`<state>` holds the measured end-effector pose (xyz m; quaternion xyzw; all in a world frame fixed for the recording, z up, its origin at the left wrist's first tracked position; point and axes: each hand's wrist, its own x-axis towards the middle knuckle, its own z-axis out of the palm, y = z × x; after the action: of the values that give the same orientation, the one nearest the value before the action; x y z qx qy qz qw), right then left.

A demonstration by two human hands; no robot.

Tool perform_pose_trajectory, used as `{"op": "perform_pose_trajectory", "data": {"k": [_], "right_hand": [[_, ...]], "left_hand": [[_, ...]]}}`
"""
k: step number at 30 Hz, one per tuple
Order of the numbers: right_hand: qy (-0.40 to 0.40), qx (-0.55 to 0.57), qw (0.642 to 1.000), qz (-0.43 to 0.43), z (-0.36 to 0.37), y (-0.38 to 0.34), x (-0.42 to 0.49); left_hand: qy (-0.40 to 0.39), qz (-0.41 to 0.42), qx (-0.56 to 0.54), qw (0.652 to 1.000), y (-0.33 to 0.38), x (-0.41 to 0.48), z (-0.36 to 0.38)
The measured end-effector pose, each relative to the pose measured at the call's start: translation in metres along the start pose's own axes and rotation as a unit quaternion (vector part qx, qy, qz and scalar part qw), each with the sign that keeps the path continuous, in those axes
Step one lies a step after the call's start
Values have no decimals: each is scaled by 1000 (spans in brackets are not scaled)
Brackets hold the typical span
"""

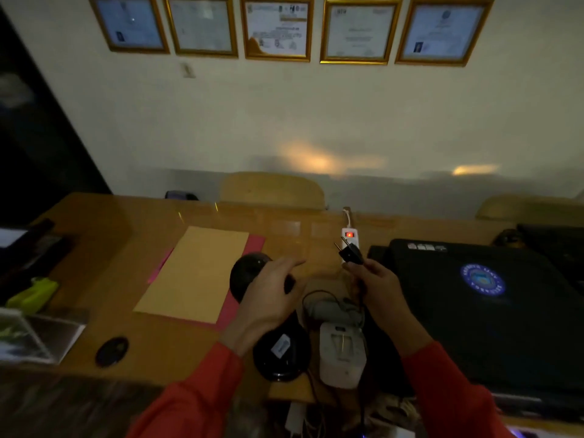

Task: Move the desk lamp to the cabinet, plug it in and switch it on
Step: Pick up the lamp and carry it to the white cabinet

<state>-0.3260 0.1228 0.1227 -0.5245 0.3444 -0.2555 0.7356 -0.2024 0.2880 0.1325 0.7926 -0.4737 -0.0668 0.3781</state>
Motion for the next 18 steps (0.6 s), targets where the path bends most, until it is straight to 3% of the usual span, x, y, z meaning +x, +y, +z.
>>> {"op": "perform_pose_trajectory", "data": {"k": [6, 11, 15, 18], "right_hand": [[14, -28, 998, 49, -5, 42, -28], [35, -49, 996, 73, -6, 69, -38], [72, -53, 990, 111, -6, 83, -44], [75, -45, 989, 117, -10, 82, -44]], "left_hand": [[101, -57, -52, 992, -20, -81, 25], [42, -159, -104, 981, -48, -102, 59], [-4, -294, -263, 919, -55, -89, 78], [-12, -311, -345, 886, -55, -63, 90]]}}
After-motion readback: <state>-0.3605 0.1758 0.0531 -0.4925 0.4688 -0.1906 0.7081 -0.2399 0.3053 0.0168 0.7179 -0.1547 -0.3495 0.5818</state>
